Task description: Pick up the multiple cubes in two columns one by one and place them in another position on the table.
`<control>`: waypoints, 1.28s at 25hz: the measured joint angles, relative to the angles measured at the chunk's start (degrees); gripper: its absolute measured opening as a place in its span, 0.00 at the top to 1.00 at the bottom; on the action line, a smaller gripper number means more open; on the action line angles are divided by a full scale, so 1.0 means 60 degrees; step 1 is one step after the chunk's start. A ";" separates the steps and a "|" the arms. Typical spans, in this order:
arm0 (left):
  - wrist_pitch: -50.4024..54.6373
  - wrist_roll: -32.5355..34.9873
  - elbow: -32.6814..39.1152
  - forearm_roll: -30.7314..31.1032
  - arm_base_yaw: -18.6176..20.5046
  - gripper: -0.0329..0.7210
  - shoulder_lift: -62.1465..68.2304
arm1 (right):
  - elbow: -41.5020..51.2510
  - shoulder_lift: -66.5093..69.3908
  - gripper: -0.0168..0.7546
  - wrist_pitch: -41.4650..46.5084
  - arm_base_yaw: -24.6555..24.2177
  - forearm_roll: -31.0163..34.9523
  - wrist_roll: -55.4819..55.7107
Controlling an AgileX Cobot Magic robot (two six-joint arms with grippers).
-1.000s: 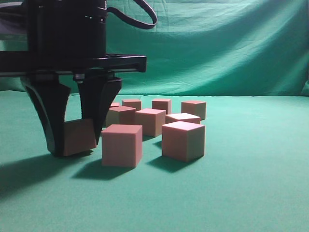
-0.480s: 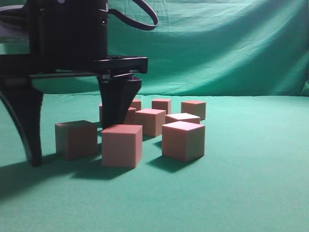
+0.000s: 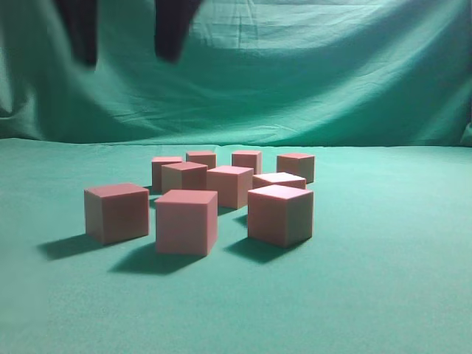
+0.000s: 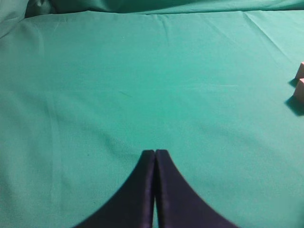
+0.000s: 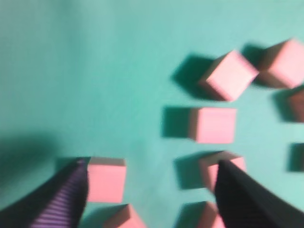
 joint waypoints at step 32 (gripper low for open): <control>0.0000 0.0000 0.0000 0.0000 0.0000 0.96 0.0000 | -0.1511 -0.6237 0.98 0.2443 0.0000 0.2351 -0.3776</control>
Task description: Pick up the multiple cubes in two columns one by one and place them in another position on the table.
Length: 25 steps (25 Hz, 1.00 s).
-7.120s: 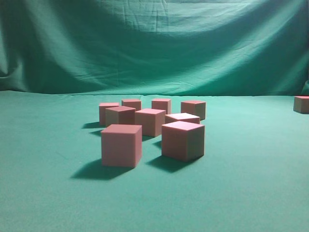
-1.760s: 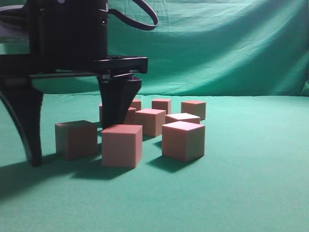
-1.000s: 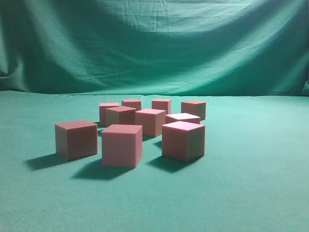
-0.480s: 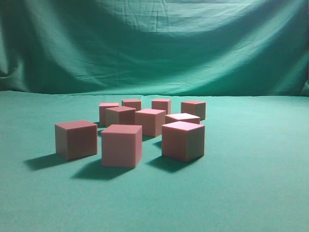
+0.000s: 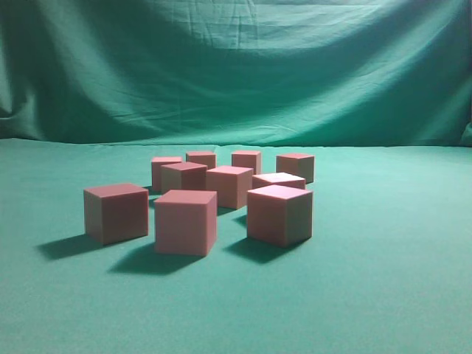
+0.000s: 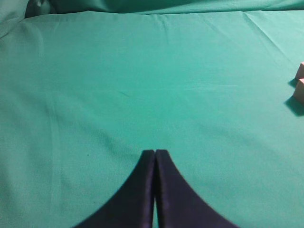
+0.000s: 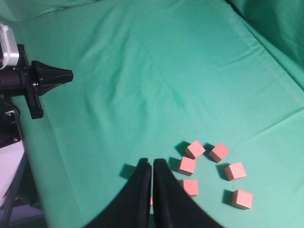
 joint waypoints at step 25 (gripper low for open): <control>0.0000 0.0000 0.0000 0.0000 0.0000 0.96 0.0000 | 0.7276 -0.4518 0.98 -0.5525 -0.3931 0.0739 0.0017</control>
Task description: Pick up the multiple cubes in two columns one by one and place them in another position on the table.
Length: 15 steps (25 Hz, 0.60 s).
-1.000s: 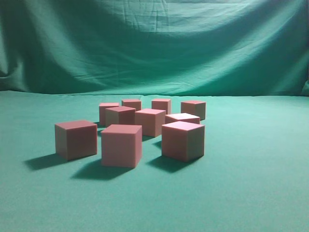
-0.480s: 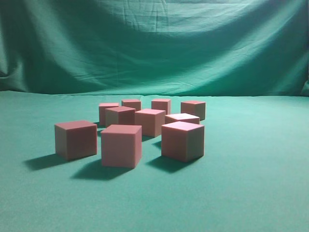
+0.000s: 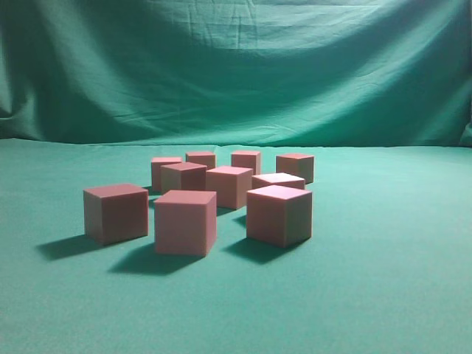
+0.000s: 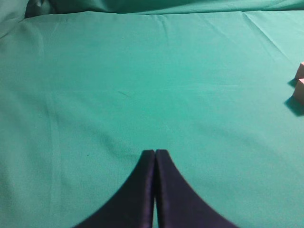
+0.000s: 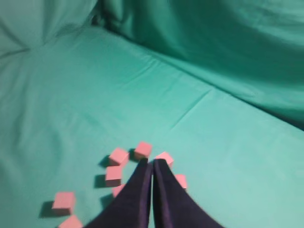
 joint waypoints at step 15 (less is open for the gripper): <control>0.0000 0.0000 0.0000 0.0000 0.0000 0.96 0.0000 | 0.5313 -0.4169 0.98 -0.2628 -0.4089 0.0193 -0.0012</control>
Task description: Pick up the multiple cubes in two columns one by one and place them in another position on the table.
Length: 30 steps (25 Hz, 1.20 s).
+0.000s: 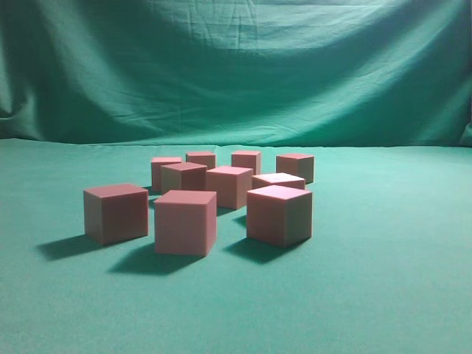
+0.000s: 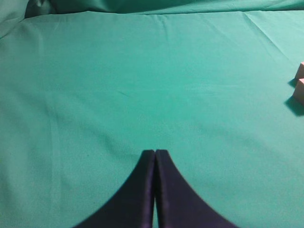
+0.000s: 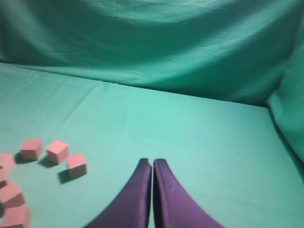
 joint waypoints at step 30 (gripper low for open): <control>0.0000 0.0000 0.0000 0.0000 0.0000 0.96 0.0000 | 0.4544 -0.3593 0.98 -0.0155 -0.1739 0.0410 0.0000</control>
